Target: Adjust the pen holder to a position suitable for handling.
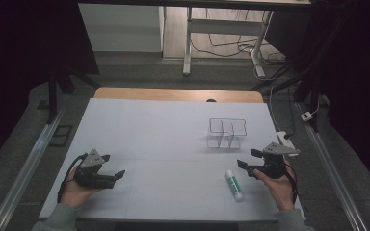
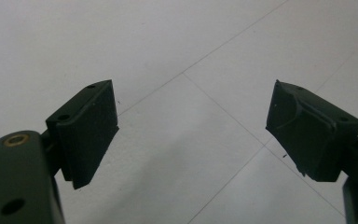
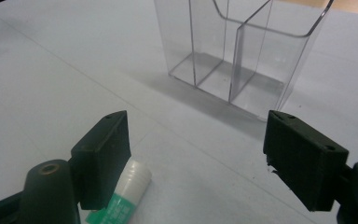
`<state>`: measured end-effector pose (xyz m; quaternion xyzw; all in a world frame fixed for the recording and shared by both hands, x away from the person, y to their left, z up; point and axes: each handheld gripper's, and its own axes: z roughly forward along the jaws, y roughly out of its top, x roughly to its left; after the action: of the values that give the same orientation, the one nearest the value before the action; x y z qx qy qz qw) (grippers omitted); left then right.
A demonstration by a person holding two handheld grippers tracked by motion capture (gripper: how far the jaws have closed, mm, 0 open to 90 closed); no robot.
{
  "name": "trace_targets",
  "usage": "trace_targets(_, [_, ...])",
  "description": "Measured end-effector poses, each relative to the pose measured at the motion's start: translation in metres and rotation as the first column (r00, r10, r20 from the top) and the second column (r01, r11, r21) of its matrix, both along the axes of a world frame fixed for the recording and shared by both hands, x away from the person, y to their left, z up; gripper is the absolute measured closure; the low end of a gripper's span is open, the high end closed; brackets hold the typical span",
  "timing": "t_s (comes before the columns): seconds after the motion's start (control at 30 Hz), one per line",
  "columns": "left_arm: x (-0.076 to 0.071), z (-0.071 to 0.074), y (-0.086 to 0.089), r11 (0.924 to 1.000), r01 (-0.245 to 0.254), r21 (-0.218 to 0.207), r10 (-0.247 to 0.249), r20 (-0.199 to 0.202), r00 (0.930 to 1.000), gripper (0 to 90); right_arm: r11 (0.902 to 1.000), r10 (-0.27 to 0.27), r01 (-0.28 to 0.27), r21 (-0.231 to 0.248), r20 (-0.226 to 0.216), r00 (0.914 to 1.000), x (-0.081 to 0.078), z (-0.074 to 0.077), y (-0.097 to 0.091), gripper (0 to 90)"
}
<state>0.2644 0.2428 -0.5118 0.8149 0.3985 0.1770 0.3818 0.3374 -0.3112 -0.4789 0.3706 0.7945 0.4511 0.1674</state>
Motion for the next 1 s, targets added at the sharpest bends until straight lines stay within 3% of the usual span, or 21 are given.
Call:
trace_targets(0.23, [0.001,-0.001,0.000,1.0000,-0.003,0.005,0.003,-0.002,1.0000,16.0,0.9996,-0.027,0.027,-0.002,0.001,0.9996,0.004,0.006,-0.004,25.5])
trace_targets(0.43, [0.001,-0.002,-0.001,0.9999,-0.003,0.012,0.003,-0.003,1.0000,16.0,0.9964,-0.084,0.084,-0.005,-0.011,0.9964,0.012,0.010,-0.011,32.3])
trace_targets(0.6, [0.002,-0.003,-0.001,0.9999,-0.002,0.014,0.002,-0.007,1.0000,16.0,0.9889,-0.149,0.149,-0.005,-0.056,0.9873,0.019,0.010,-0.019,40.7])
trace_targets(0.83, [0.002,-0.004,-0.002,0.9997,0.001,0.025,-0.001,-0.010,1.0000,16.0,0.9818,-0.189,0.190,0.005,-0.079,0.9788,0.027,0.010,-0.026,50.5])
trace_targets(1.0, [0.002,-0.004,-0.002,0.9997,0.001,0.025,-0.001,-0.011,0.9999,15.9,0.9767,-0.213,0.215,0.000,-0.110,0.9707,0.033,0.006,-0.031,63.4])
